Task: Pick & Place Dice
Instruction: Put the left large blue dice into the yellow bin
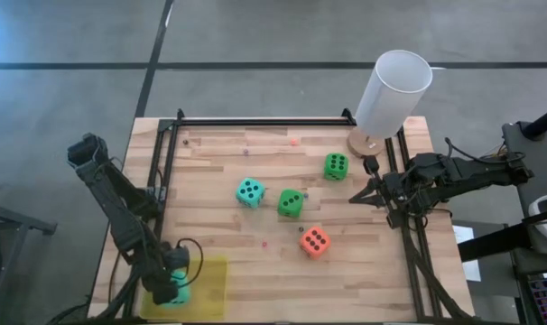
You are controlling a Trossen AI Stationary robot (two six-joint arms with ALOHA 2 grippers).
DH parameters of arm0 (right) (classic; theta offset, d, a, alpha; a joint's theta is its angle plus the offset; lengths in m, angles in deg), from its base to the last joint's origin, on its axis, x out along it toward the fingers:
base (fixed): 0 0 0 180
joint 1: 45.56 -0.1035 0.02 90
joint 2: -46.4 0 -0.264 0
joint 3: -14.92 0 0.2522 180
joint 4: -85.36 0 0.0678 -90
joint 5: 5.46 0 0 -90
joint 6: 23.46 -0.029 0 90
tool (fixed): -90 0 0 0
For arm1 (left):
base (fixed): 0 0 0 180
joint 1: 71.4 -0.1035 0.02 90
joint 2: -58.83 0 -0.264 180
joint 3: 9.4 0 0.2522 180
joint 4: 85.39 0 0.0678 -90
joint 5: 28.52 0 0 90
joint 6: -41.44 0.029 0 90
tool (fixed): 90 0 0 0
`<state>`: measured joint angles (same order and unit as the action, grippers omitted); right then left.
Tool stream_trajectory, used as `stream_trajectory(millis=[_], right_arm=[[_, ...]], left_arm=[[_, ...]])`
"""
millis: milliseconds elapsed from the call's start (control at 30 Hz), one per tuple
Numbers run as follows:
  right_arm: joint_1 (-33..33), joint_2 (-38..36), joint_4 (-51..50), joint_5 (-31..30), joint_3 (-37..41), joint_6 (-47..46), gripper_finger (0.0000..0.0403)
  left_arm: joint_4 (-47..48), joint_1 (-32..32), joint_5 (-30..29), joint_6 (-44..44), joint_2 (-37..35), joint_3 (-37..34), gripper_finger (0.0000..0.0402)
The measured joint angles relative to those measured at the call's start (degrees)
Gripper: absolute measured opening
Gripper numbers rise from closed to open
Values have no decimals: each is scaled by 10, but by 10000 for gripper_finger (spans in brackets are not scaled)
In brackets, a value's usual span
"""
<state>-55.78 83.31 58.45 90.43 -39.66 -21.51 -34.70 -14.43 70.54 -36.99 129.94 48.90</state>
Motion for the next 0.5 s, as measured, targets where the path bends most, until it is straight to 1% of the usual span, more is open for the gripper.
stream_trajectory(millis=[67, 167, 367, 500], right_arm=[[0, 0, 0, 0, 0, 0, 8], [0, 0, 0, 0, 0, 0, 8], [0, 0, 0, 0, 0, 0, 8], [0, 0, 0, 0, 0, 0, 8]], left_arm=[[3, 1, 11, 43, 0, 0, 384], [4, 3, 15, 74, 0, 0, 392], [10, 8, 17, 77, 0, 0, 399], [13, 10, 17, 46, 0, 0, 399]])
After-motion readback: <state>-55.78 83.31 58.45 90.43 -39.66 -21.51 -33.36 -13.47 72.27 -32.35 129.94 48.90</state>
